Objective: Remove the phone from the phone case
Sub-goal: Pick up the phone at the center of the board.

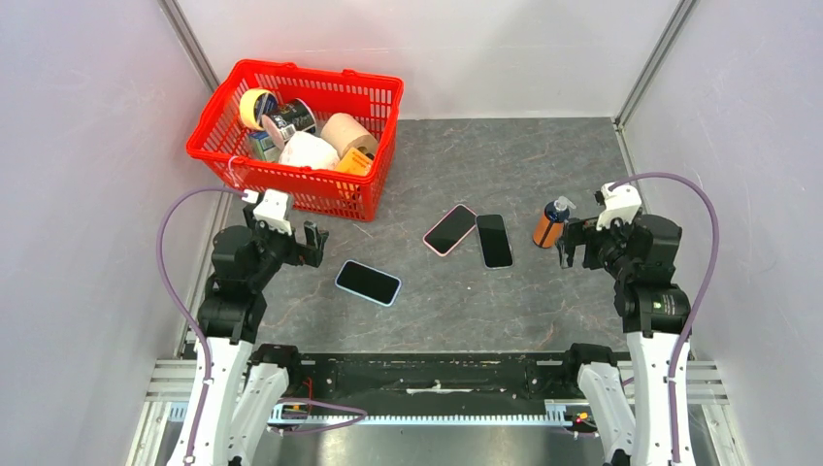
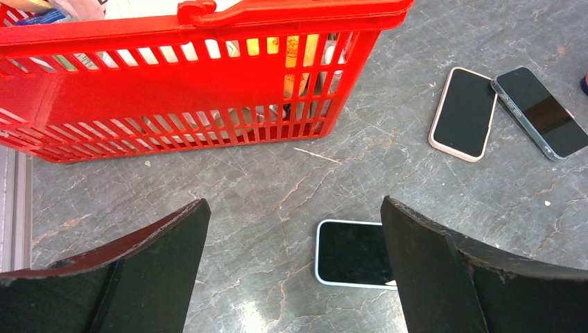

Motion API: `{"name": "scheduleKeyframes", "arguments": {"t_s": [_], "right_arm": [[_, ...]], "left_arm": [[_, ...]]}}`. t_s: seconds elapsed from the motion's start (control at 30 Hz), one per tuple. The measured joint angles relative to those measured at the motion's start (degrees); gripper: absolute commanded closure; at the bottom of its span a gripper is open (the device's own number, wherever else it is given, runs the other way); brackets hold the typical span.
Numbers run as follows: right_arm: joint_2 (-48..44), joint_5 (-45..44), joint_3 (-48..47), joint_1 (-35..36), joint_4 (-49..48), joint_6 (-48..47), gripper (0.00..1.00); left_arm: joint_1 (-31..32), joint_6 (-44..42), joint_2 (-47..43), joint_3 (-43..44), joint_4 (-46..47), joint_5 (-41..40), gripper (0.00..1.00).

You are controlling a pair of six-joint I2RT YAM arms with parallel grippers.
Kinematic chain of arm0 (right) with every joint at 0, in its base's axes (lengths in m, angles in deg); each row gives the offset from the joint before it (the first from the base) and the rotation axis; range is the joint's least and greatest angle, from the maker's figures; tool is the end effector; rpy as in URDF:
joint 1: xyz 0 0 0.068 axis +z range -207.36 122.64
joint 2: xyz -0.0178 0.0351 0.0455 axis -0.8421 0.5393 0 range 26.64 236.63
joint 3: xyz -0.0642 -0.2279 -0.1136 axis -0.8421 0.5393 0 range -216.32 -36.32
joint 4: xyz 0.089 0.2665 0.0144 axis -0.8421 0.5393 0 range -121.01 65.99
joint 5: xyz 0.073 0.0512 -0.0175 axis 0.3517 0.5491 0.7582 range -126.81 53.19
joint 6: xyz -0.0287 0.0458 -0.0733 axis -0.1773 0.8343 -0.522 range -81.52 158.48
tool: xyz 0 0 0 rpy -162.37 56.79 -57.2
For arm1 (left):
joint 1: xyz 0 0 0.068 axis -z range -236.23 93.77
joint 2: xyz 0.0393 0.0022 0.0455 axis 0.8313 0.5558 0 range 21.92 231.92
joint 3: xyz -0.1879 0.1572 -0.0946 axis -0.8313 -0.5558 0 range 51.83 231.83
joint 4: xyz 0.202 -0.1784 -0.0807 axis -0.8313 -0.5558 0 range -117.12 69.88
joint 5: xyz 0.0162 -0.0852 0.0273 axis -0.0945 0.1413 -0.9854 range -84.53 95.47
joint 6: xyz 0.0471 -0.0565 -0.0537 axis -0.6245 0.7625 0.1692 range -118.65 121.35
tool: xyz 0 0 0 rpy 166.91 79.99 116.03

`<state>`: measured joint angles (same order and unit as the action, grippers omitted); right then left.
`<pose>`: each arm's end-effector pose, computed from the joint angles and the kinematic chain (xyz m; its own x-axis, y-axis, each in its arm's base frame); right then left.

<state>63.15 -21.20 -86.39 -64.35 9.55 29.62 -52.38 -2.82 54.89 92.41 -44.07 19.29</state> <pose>0.1980 -0.0022 0.3158 -0.4267 -0.0972 -0.8992 -0.1890 0.9818 -0.0164 0.2085 -0.0337 0.3030 -0.2586 0.0882 -0.9619 0.3136 0.9495 0.0027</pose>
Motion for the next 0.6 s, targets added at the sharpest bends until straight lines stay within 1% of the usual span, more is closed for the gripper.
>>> {"name": "scheduleKeyframes", "arguments": {"t_s": [0.1,0.33,0.43,0.6], "right_arm": [[0.7,0.5,-0.3,0.0,1.6,-1.3,0.01],[7.0,2.6,-3.4,1.6,3.3,-1.9,0.01],[10.0,1.8,-4.5,5.7,3.2,-1.8,0.01],[14.8,-4.9,-6.8,19.1,2.4,-1.8,0.01]], "left_arm": [[0.0,0.0,0.1,0.0,0.0,0.2,0.0],[0.0,0.0,0.8,0.0,0.1,0.9,0.0],[0.0,0.0,1.6,0.0,0.1,1.4,0.0],[0.0,0.0,3.0,0.0,0.3,1.6,0.0]]}}
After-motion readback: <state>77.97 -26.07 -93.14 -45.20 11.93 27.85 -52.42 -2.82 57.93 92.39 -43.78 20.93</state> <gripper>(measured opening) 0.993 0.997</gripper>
